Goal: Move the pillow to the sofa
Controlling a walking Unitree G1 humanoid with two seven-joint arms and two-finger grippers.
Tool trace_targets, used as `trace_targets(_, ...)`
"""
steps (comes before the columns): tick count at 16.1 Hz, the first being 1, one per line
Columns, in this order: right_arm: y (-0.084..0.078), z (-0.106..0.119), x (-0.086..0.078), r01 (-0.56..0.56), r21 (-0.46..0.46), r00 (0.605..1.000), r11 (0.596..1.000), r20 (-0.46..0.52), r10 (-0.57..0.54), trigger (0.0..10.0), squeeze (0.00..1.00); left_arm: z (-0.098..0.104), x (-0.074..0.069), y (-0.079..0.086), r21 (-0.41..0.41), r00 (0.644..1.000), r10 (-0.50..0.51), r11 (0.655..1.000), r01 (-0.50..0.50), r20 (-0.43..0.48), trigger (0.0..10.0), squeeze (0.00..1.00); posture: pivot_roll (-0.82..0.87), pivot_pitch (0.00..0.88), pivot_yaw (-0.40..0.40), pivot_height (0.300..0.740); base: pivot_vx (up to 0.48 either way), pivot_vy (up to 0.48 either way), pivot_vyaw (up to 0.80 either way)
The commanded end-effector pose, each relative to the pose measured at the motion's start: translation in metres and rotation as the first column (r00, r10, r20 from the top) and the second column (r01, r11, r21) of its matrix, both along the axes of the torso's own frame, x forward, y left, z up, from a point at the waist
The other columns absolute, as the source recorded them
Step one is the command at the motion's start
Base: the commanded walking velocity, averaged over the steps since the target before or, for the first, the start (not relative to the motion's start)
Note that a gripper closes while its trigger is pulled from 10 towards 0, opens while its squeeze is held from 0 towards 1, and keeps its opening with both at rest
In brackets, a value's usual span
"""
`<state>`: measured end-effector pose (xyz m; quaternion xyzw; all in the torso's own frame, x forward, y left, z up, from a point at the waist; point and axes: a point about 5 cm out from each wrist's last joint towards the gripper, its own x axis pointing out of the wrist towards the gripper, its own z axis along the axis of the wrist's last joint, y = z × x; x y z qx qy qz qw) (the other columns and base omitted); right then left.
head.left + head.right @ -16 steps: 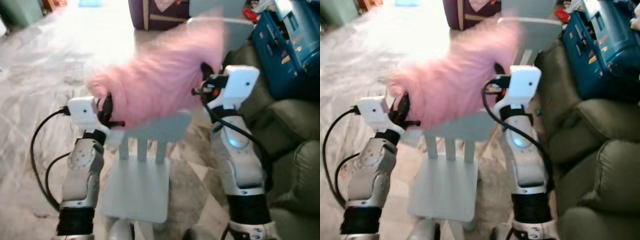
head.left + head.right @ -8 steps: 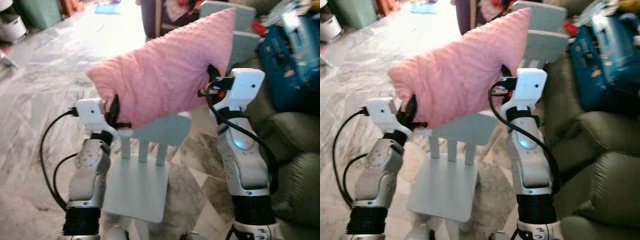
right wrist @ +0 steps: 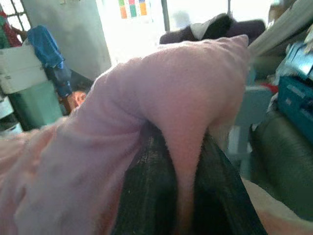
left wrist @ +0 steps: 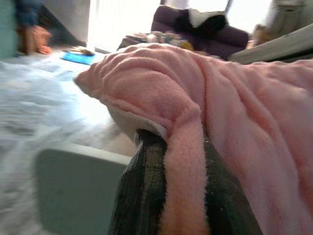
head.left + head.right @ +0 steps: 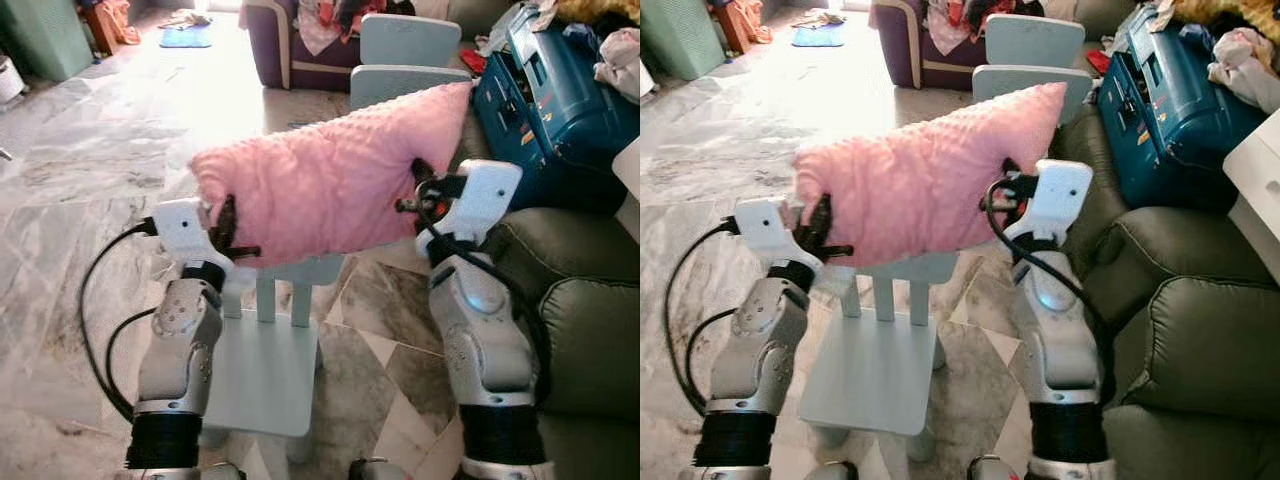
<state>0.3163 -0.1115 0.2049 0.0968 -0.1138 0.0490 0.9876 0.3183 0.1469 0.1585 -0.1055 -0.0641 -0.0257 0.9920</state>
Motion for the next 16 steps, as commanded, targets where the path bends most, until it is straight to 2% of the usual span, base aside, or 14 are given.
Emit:
trace_targets(1, -0.004, 0.000, 0.000, 0.031, 0.003, 0.999, 0.999, -0.016, -0.031, 10.0, 0.00, 0.001, 0.003, 0.002, 0.019, 1.000, 0.022, 1.000, -0.021, -0.015, 10.0, 0.00, -0.04, 0.129, -0.036, 0.740, 0.000, 0.000, 0.00)
trace_targets(2, -0.008, -0.002, 0.001, 0.062, 0.003, 0.997, 0.998, -0.039, -0.062, 10.0, 0.00, 0.001, 0.006, 0.009, 0.009, 0.998, 0.051, 0.999, -0.051, -0.047, 10.0, 0.00, -0.03, 0.129, -0.036, 0.740, 0.000, 0.000, 0.00)
trace_targets(4, -0.007, -0.006, -0.002, 0.008, -0.003, 1.000, 1.000, -0.017, -0.008, 10.0, 0.00, -0.005, 0.007, 0.020, 0.087, 0.966, 0.199, 0.979, -0.186, -0.167, 10.0, 0.00, -0.03, 0.135, -0.039, 0.740, 0.000, 0.000, 0.00)
trace_targets(6, -0.016, -0.010, -0.005, 0.081, 0.027, 0.996, 0.996, -0.048, -0.079, 10.0, 0.00, -0.002, 0.004, 0.019, 0.095, 0.981, 0.155, 0.985, -0.144, -0.114, 10.0, 0.00, -0.03, 0.137, -0.041, 0.740, 0.000, 0.000, 0.00)
trace_targets(7, -0.018, -0.007, -0.005, 0.068, -0.099, 0.997, 0.993, -0.015, -0.069, 10.0, 0.00, -0.001, 0.003, 0.017, 0.092, 0.992, 0.109, 0.990, -0.102, -0.071, 10.0, 0.00, -0.03, 0.140, -0.042, 0.740, 0.000, 0.000, 0.00)
trace_targets(8, -0.016, -0.010, -0.006, 0.070, -0.075, 0.997, 0.995, -0.031, -0.072, 10.0, 0.00, -0.001, 0.002, 0.015, 0.037, 0.995, 0.081, 0.996, -0.079, -0.066, 10.0, 0.00, -0.04, 0.139, -0.043, 0.740, 0.000, 0.000, 0.00)
trace_targets(9, -0.016, -0.013, -0.007, 0.073, -0.052, 0.996, 0.996, -0.052, -0.076, 10.0, 0.00, -0.001, 0.002, 0.014, 0.022, 0.994, 0.085, 0.996, -0.084, -0.069, 10.0, 0.00, -0.04, 0.140, -0.044, 0.740, 0.000, 0.000, 0.00)
trace_targets(10, -0.015, -0.014, -0.006, 0.070, -0.063, 0.995, 0.996, -0.063, -0.073, 10.0, 0.00, 0.002, 0.002, 0.011, -0.031, 0.997, 0.044, 0.998, -0.046, -0.062, 10.0, 0.00, -0.03, 0.140, -0.046, 0.740, 0.000, 0.000, 0.00)
trace_targets(14, -0.008, -0.008, -0.006, 0.014, -0.064, 1.000, 0.998, -0.023, -0.015, 10.0, 0.00, 0.002, -0.002, 0.002, -0.054, 0.996, -0.076, 0.996, 0.073, -0.043, 10.0, 0.00, -0.03, 0.141, -0.048, 0.740, 0.000, 0.000, 0.00)
trace_targets(16, -0.007, -0.007, -0.006, 0.006, -0.054, 1.000, 0.999, -0.019, -0.007, 10.0, 0.00, 0.002, -0.001, -0.003, -0.025, 0.994, -0.107, 0.994, 0.106, -0.037, 10.0, 0.00, -0.03, 0.146, -0.049, 0.740, 0.000, 0.000, 0.00)
